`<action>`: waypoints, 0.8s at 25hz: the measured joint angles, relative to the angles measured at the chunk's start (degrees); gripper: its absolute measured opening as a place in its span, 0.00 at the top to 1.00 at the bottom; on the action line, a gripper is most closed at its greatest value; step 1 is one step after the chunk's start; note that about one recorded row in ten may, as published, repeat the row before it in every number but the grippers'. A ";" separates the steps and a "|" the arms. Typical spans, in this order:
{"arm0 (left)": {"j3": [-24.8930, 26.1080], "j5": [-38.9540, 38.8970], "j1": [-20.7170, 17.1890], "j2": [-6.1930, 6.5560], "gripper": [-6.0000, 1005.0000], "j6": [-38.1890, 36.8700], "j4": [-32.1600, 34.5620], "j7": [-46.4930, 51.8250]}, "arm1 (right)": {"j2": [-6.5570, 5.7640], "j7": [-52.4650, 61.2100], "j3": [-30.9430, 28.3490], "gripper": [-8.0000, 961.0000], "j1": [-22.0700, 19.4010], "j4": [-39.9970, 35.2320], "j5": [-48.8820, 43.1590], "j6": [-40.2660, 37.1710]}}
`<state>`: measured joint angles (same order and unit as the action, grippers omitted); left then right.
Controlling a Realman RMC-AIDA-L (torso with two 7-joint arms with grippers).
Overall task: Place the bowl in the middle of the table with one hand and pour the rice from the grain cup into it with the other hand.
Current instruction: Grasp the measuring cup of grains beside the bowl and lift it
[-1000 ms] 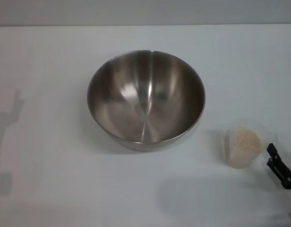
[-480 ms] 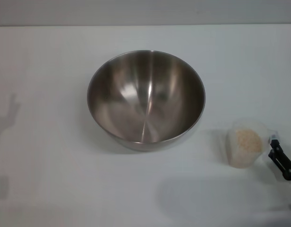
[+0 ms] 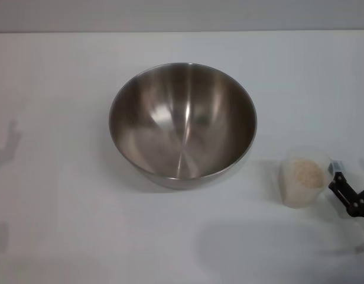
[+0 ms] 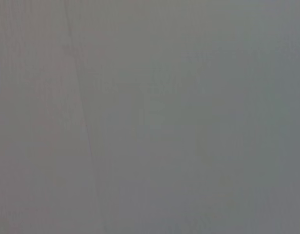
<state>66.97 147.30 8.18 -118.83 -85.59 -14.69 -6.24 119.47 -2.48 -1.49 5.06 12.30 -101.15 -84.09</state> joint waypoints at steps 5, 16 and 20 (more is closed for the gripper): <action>0.00 0.00 -0.02 0.00 0.14 0.38 0.10 0.00 | 0.07 -0.22 0.00 0.16 -0.01 0.04 -0.01 0.16; -0.02 0.00 0.23 0.00 0.14 1.41 0.10 0.00 | 0.24 -2.05 -0.50 0.52 0.09 0.37 0.02 -0.49; -0.08 0.00 0.26 -0.05 0.14 1.48 0.10 0.00 | 0.24 -2.09 -1.06 0.65 0.14 0.41 0.05 -0.54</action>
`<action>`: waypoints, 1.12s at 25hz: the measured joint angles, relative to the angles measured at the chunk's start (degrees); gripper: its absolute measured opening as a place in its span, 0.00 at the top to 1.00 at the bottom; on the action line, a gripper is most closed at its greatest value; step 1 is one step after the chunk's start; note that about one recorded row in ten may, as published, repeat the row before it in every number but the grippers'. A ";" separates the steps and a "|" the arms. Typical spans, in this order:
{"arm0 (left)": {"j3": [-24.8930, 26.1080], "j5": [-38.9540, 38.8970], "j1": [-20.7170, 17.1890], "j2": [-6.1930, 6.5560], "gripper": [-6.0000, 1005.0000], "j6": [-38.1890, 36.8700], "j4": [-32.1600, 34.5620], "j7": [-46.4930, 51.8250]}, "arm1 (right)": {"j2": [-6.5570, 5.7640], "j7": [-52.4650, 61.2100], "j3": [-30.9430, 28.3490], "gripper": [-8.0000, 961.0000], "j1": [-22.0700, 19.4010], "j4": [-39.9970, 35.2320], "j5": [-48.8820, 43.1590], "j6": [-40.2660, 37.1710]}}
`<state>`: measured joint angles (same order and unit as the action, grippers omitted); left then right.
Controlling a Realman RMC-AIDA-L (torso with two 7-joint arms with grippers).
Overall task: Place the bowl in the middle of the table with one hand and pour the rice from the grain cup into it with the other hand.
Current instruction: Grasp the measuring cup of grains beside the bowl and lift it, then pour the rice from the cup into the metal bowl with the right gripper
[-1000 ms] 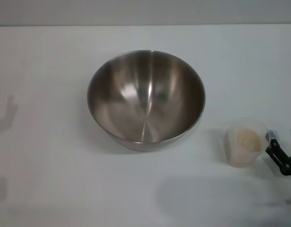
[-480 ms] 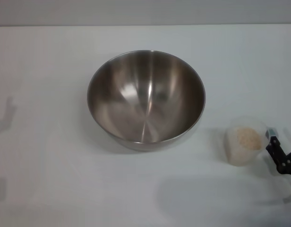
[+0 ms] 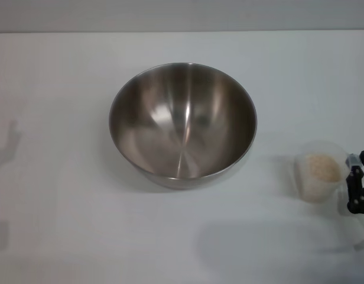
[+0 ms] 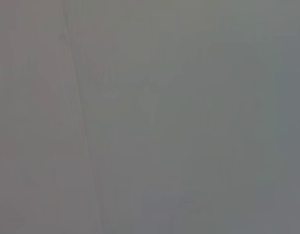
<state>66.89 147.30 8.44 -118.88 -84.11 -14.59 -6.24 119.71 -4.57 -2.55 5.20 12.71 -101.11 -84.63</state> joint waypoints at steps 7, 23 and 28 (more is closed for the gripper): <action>-0.51 0.14 -0.03 -0.11 0.14 0.16 0.00 0.00 | 0.00 -0.04 -1.16 0.85 0.08 0.03 0.04 -2.05; -2.27 0.06 0.07 -0.22 0.14 1.50 -0.09 0.05 | -0.28 -0.62 -5.28 0.97 4.41 -2.17 0.04 -12.76; -3.14 0.06 -0.01 -0.22 0.14 2.51 -0.42 0.07 | -0.24 -5.49 -7.03 0.97 11.15 -2.59 0.04 -11.50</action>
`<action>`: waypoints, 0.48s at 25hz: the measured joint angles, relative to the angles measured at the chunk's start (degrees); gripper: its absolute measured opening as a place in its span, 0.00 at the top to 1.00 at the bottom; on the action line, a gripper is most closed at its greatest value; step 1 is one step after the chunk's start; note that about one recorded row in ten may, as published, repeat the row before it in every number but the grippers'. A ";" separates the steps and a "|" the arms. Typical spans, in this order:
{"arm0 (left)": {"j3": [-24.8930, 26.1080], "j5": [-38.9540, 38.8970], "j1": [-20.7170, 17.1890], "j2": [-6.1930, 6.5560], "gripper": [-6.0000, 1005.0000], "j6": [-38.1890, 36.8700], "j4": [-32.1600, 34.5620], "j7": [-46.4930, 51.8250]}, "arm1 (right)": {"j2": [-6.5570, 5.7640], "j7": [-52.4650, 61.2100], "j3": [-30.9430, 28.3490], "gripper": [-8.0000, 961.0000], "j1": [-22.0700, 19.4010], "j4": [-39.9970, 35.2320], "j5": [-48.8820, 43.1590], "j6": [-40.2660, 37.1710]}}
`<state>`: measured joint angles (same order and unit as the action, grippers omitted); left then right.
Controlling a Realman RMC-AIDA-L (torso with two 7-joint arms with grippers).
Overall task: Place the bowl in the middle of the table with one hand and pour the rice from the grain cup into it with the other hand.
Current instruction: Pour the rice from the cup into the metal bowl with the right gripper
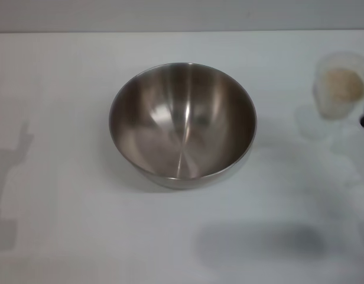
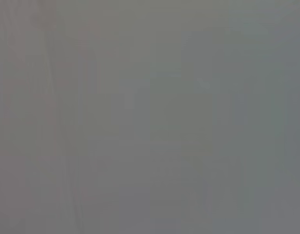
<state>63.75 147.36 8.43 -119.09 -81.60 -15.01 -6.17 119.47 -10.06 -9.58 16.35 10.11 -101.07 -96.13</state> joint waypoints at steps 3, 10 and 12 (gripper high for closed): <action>-0.55 0.02 0.09 0.00 0.14 0.53 0.02 0.02 | 0.06 -3.82 0.04 0.97 6.17 0.12 -0.26 1.69; -0.64 0.03 -0.33 0.00 0.14 0.58 -0.01 1.42 | 0.12 -12.11 0.47 0.97 12.72 0.92 -0.66 4.11; -0.65 0.03 -0.44 0.00 0.14 0.75 0.23 2.51 | 0.12 -17.03 0.48 0.97 13.93 1.89 -1.30 5.09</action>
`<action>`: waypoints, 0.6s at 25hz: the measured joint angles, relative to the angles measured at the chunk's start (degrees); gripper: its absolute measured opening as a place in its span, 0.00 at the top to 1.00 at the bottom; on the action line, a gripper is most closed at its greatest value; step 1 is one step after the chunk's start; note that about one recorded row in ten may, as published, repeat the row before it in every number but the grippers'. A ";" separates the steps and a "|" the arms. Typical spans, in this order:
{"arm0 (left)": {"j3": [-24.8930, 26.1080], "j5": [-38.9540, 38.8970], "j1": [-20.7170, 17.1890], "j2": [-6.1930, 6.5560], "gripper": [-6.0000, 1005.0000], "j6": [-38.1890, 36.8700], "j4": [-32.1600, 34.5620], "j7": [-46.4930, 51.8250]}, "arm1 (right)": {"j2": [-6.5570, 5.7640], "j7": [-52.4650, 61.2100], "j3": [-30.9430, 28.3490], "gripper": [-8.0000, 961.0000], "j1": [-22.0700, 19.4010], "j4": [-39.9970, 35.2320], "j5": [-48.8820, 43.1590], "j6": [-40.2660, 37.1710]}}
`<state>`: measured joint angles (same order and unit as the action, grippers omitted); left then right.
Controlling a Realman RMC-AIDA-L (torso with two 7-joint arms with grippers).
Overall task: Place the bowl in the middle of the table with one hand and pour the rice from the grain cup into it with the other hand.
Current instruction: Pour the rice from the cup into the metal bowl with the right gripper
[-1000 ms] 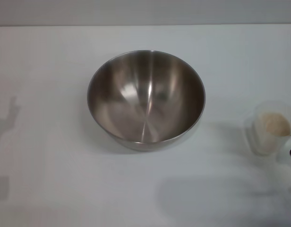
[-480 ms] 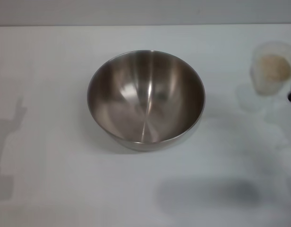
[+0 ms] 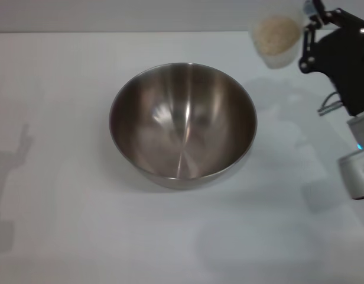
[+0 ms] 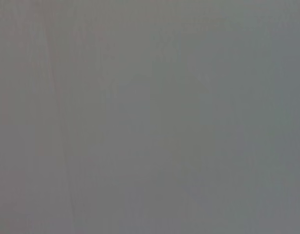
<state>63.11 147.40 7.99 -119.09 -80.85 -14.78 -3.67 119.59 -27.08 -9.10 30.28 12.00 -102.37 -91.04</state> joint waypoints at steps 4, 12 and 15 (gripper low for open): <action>0.00 0.00 -0.24 0.00 0.14 0.53 0.05 0.38 | 0.11 -18.09 0.09 0.97 0.95 2.80 -3.71 2.56; -0.10 0.00 -0.15 0.00 0.14 1.48 0.10 0.41 | 0.19 -47.58 1.43 0.97 1.06 8.56 -5.38 7.58; -0.57 0.00 0.08 0.00 0.14 1.82 0.02 0.42 | 0.21 -60.67 3.09 0.97 0.81 10.42 -5.99 7.64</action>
<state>62.53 147.40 8.08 -119.09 -79.03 -14.76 -3.25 119.80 -87.75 -6.01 31.09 22.42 -108.36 -83.40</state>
